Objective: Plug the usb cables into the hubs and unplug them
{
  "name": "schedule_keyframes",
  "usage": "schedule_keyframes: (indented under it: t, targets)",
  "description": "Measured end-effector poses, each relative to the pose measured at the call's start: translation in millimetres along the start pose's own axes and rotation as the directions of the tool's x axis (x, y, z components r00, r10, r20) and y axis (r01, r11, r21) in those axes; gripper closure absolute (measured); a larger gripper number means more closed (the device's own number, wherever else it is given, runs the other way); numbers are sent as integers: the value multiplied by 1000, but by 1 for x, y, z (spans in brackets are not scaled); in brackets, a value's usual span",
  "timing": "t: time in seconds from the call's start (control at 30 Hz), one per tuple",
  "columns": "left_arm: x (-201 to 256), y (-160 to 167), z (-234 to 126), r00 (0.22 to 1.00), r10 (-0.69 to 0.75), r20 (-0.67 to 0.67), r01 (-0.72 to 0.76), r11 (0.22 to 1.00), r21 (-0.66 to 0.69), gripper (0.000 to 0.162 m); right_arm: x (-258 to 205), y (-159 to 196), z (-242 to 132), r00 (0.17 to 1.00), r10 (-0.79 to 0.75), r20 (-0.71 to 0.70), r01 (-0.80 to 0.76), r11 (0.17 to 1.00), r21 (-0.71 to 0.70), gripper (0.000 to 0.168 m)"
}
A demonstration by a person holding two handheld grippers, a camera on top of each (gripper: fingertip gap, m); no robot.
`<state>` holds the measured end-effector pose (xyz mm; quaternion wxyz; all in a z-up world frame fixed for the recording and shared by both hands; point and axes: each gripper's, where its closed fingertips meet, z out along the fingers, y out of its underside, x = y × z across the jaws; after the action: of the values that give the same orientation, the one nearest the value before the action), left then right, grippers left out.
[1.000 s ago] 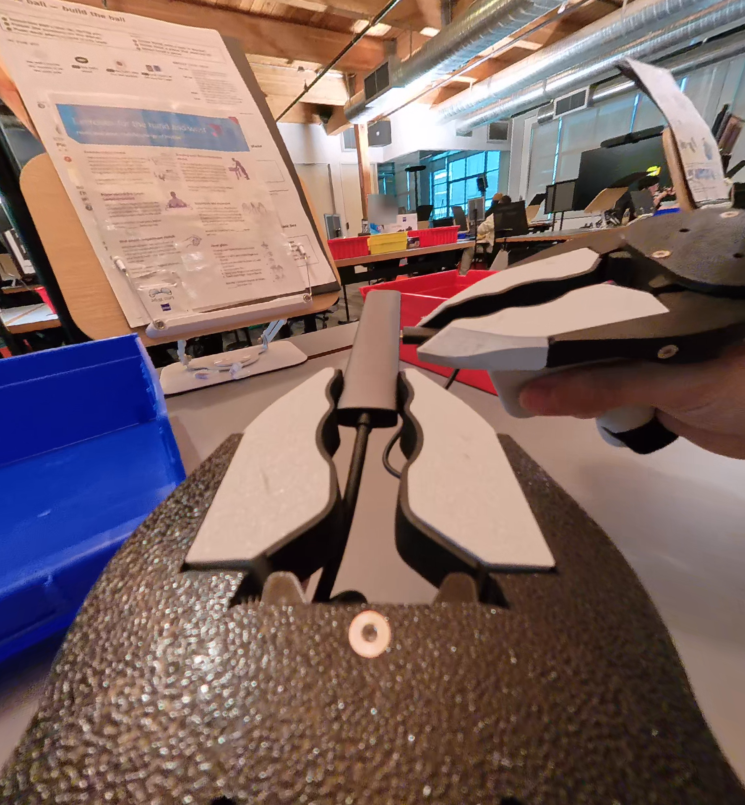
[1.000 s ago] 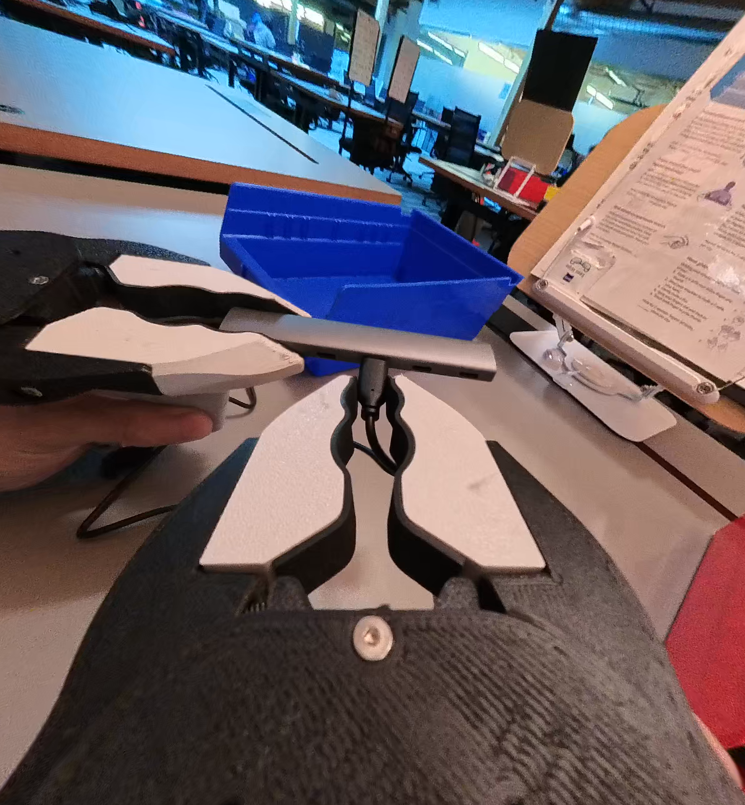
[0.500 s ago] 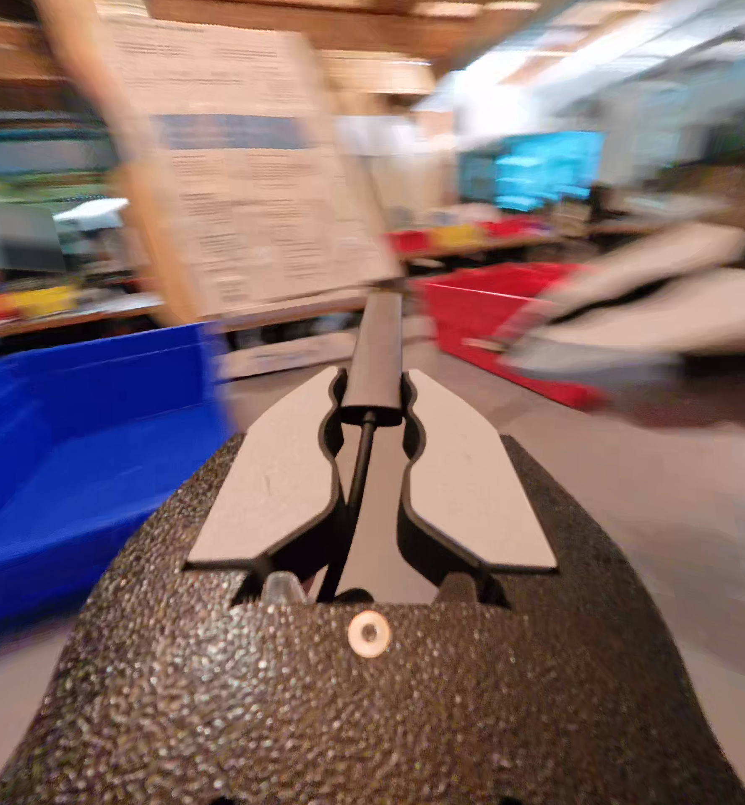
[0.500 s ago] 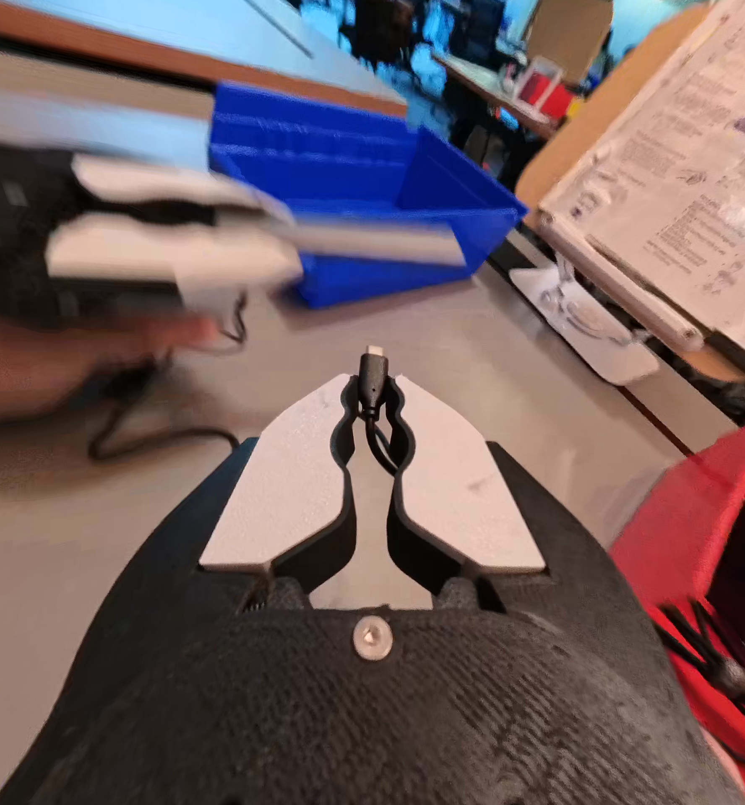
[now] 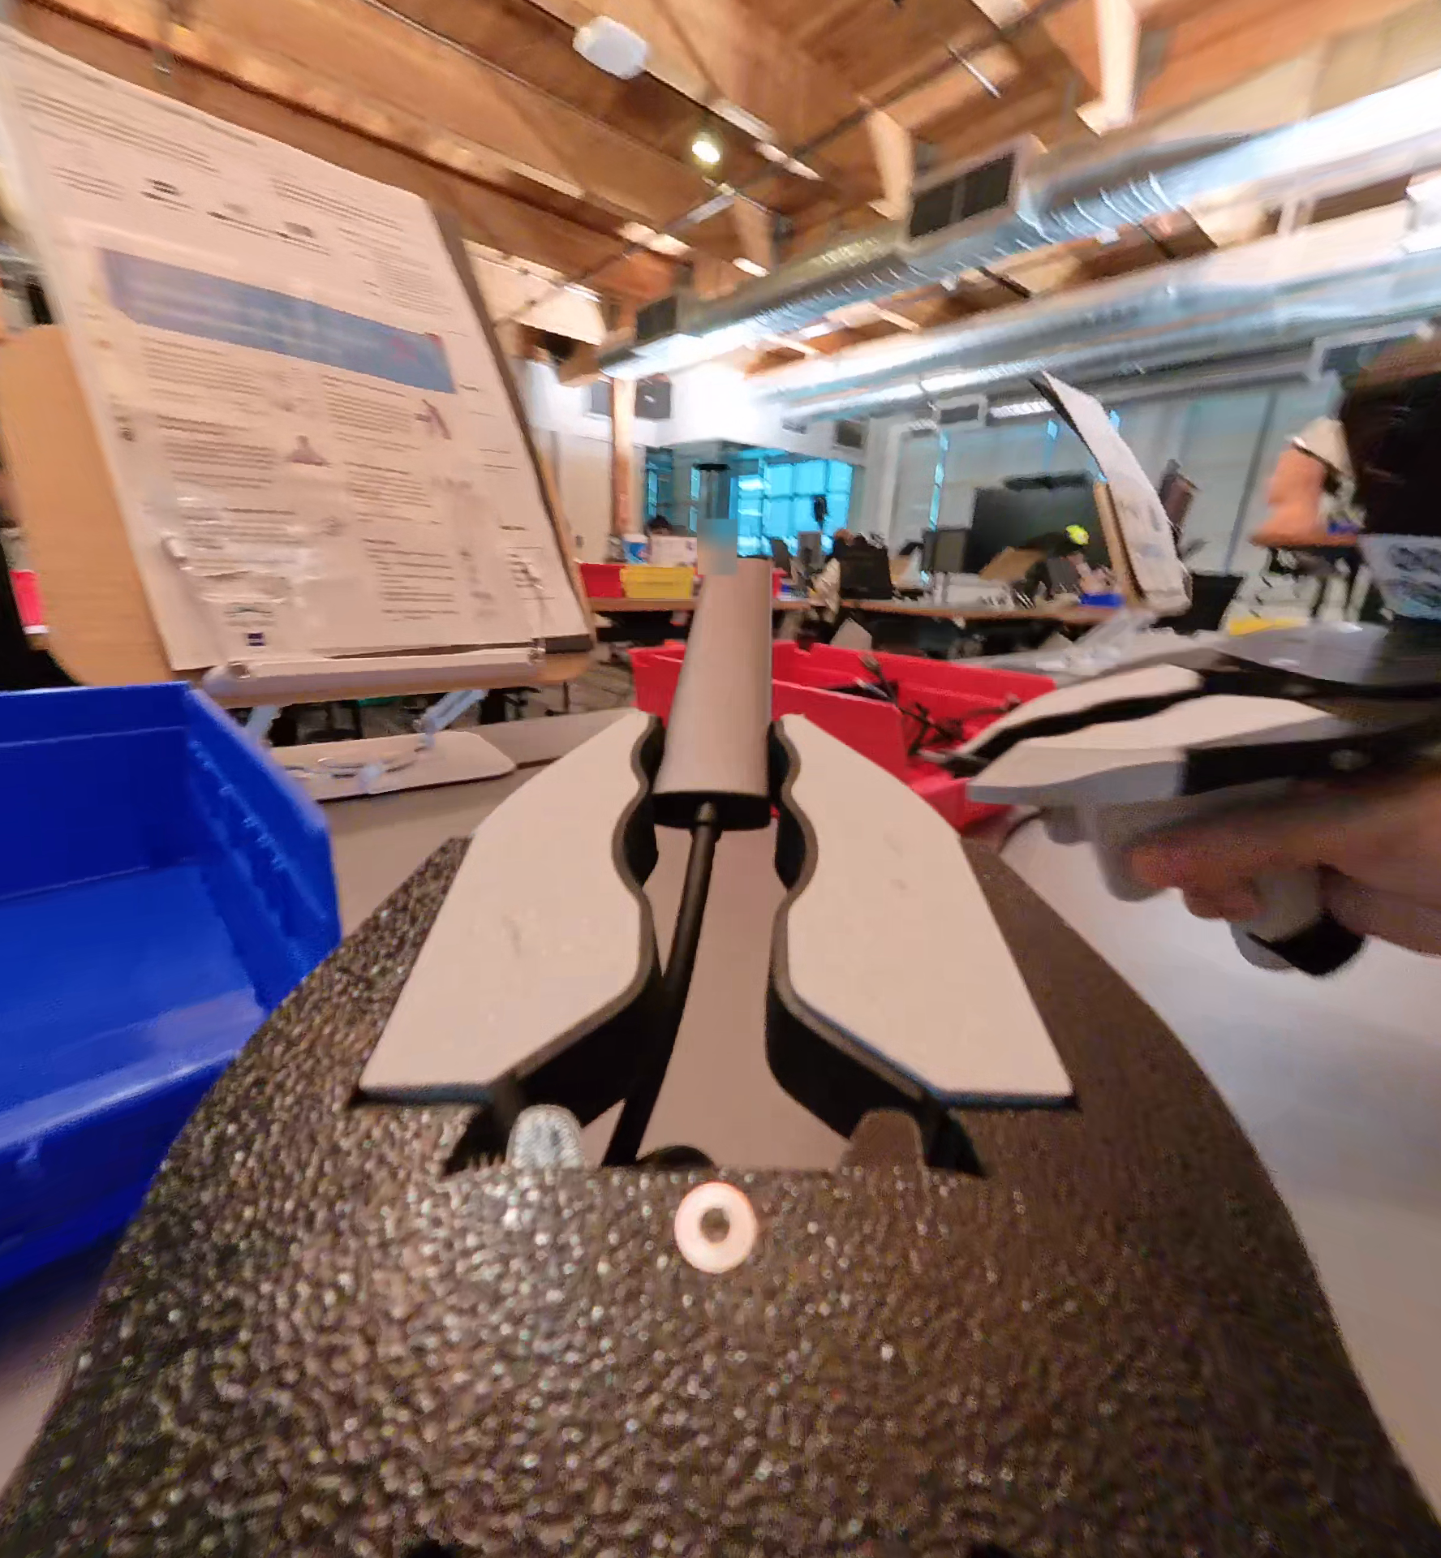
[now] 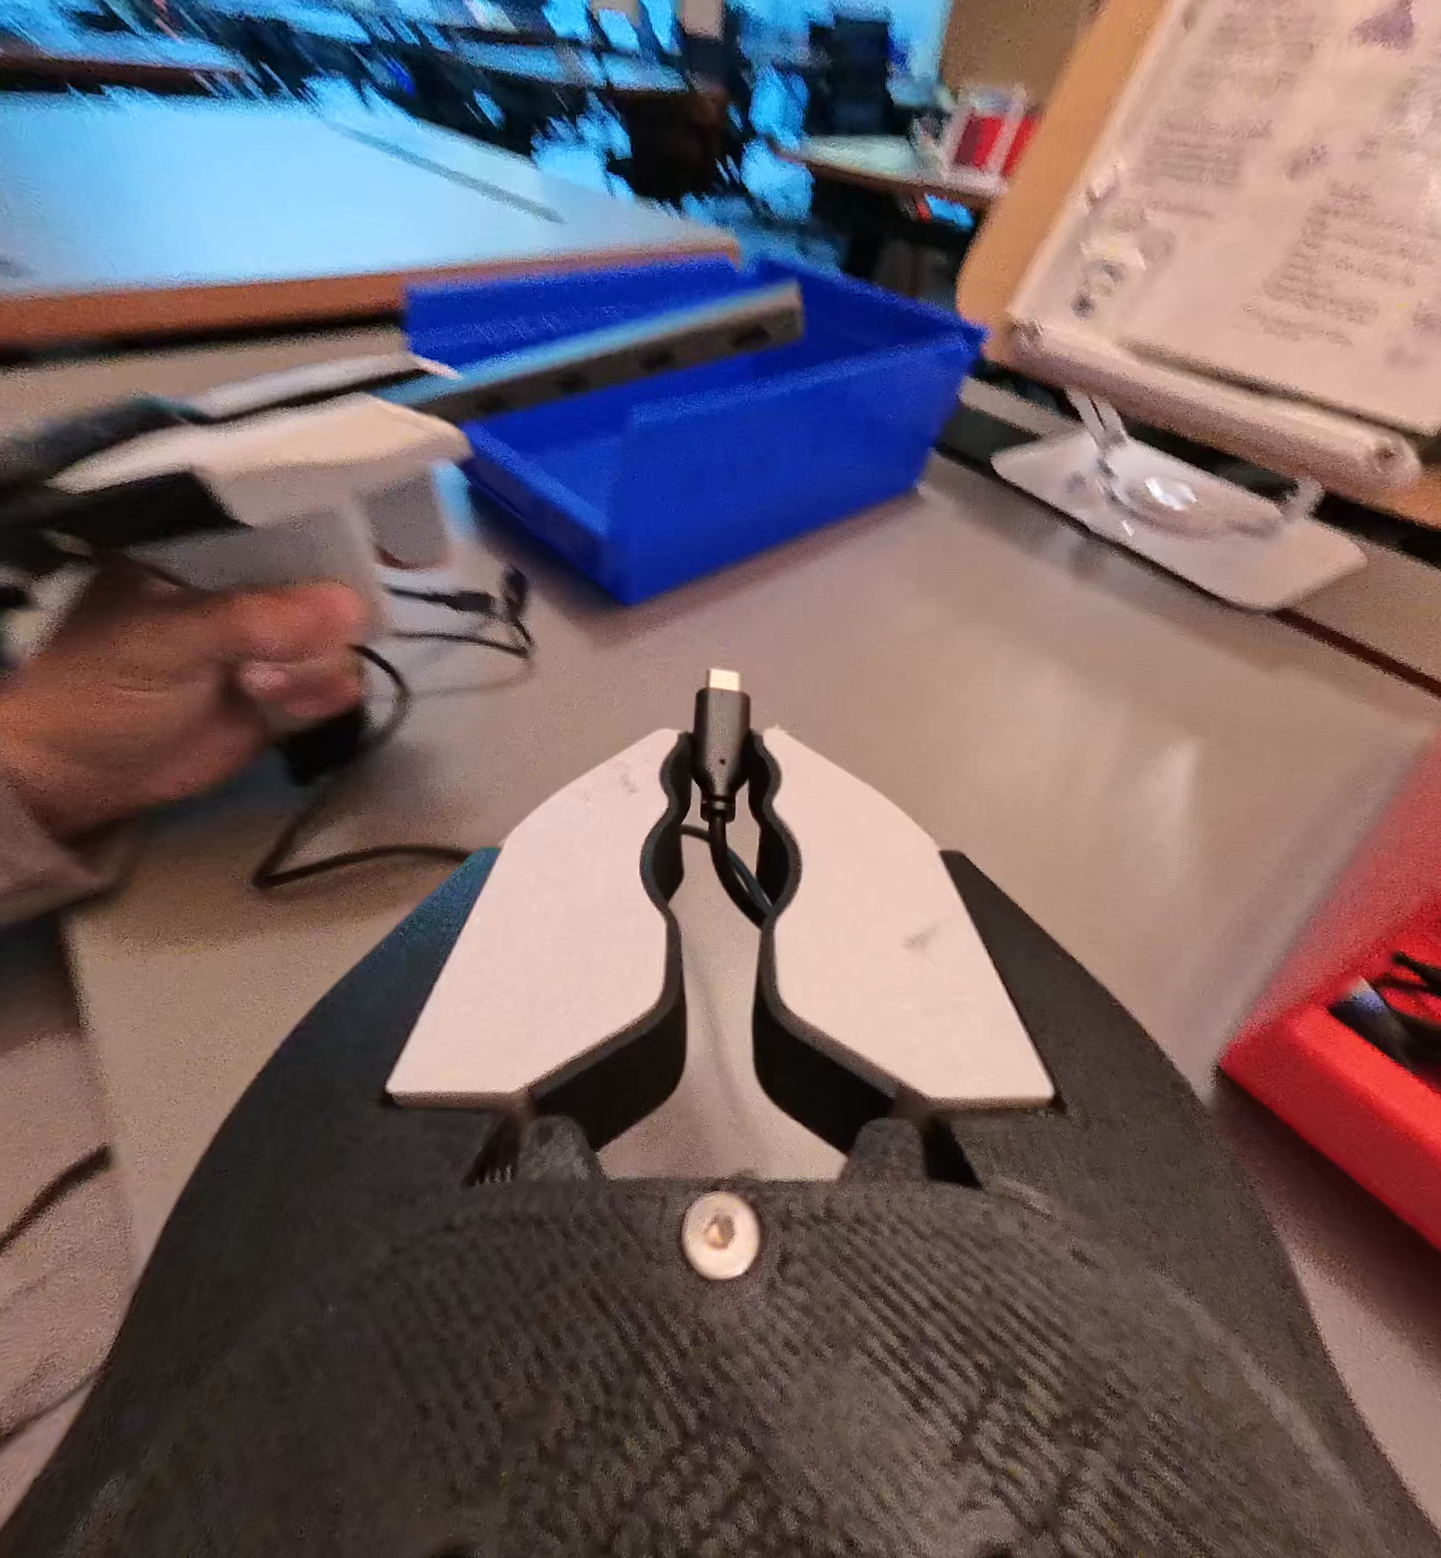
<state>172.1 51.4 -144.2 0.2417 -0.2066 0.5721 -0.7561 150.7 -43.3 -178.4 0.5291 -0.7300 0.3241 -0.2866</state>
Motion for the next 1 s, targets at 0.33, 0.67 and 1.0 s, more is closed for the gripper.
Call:
schedule_keyframes:
  t: [0.33, 0.67, 1.0]
  targets:
    - [8, 9, 5, 994, 107, -14, -108, 985, -137, 139, 71, 41, -23, 974, -78, -213, 44, 986, -159, 156]
    - [-52, -34, -26, 989, -95, 113, 98, 995, -24, 139, 208, 4, -173, 685, -348, -640, 202, 935, -292, 156]
    - [-81, -32, -47, 972, -9, 234, 20, 999, -43, 152, 280, -47, -243, 589, -387, -709, 216, 921, -323, 156]
